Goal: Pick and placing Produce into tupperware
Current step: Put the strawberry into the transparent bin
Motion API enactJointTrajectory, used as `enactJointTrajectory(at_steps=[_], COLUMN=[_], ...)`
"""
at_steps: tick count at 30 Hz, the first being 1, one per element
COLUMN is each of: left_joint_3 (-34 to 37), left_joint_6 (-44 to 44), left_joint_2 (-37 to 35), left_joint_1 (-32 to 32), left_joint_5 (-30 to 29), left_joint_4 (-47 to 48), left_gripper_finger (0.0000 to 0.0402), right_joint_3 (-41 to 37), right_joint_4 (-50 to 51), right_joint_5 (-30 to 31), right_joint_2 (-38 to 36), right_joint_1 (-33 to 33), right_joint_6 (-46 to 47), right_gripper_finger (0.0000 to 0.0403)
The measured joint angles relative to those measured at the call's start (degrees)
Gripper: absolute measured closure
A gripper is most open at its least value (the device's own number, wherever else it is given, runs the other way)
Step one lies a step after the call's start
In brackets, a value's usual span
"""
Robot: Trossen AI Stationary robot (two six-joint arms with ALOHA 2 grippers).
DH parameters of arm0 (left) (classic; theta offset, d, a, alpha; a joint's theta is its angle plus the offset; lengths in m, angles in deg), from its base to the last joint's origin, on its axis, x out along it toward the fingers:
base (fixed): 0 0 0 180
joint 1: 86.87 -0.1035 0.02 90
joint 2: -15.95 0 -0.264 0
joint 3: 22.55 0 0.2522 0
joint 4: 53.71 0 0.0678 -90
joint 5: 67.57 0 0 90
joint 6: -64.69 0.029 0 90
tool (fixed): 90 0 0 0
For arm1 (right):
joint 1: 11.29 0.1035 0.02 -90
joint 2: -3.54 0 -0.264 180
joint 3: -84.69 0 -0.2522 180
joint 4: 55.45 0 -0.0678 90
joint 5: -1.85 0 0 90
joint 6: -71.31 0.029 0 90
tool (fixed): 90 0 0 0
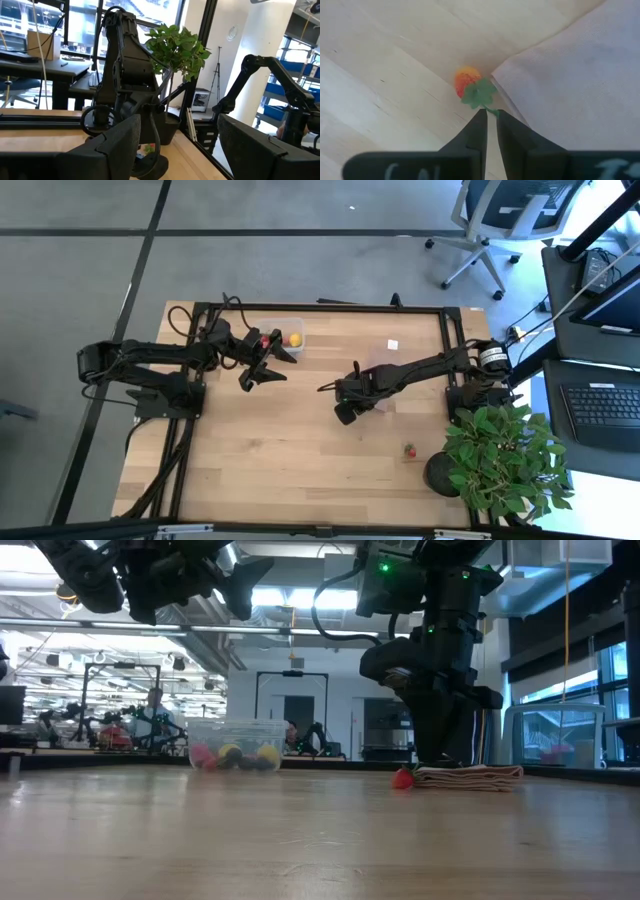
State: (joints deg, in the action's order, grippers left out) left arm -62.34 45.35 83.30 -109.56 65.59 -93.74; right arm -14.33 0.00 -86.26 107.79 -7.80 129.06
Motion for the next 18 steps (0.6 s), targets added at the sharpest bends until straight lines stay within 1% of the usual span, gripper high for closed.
enactJointTrajectory(at_steps=[3,7,8,13,18], left_joint_3=[0.0,0.0,0.0,0.0,0.0], left_joint_6=[0.4,0.4,0.4,0.4,0.4], left_joint_2=[0.0,0.0,0.0,0.0,0.0], left_joint_1=[0.0,0.0,0.0,0.0,0.0], left_joint_5=[0.0,0.0,0.0,0.0,0.0], left_joint_4=[0.0,0.2,0.3,0.3,0.3], left_gripper_finger=[0.0147,0.0147,0.0147,0.0147,0.0147], right_joint_3=[0.0,0.0,0.0,0.0,1.6], right_joint_4=[0.0,-0.2,-0.2,-0.7,-0.7], right_joint_5=[0.0,0.0,0.0,0.0,0.0], right_joint_2=[0.0,0.0,0.0,0.0,0.0], right_joint_1=[0.0,0.0,0.0,0.0,0.0], right_joint_6=[-0.1,-1.4,-1.6,-2.2,-3.9], right_gripper_finger=[0.0362,0.0394,0.0396,0.0399,0.04])
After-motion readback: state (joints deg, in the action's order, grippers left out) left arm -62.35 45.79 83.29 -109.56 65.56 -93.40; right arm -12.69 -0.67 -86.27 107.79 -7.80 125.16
